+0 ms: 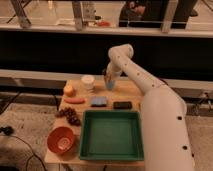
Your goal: Stack cups into tray
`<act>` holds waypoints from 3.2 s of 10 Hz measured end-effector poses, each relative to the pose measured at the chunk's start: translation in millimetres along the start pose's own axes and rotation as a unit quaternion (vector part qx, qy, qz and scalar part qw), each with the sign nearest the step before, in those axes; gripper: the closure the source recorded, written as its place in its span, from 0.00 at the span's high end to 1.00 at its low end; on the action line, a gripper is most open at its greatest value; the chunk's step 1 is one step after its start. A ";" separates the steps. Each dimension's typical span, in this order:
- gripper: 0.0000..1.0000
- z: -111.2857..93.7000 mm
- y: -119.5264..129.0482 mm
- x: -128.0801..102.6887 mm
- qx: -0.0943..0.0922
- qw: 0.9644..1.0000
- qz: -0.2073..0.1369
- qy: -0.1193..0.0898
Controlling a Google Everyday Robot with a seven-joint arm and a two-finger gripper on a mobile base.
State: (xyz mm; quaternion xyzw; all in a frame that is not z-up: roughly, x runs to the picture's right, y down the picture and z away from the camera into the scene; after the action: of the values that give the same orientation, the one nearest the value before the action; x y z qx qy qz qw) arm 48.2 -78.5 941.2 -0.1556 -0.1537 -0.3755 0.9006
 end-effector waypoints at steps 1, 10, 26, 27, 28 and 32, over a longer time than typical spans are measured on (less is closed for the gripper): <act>0.00 2.3 -1.5 0.7 -0.001 1.000 0.000 0.003; 0.00 3.6 9.6 16.4 -0.017 0.999 0.009 0.029; 0.80 4.9 -1.1 1.0 -0.027 0.999 0.004 0.037; 0.80 5.2 -1.0 1.3 -0.027 0.999 0.005 0.037; 0.80 7.4 -0.7 1.4 -0.028 0.999 0.008 0.038; 0.80 11.0 -1.7 0.5 -0.026 0.999 0.013 0.040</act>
State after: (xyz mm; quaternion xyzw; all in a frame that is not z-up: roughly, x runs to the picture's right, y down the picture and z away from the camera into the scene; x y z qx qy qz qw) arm 45.6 -75.6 951.6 -0.1654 -0.1060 -0.3736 0.9066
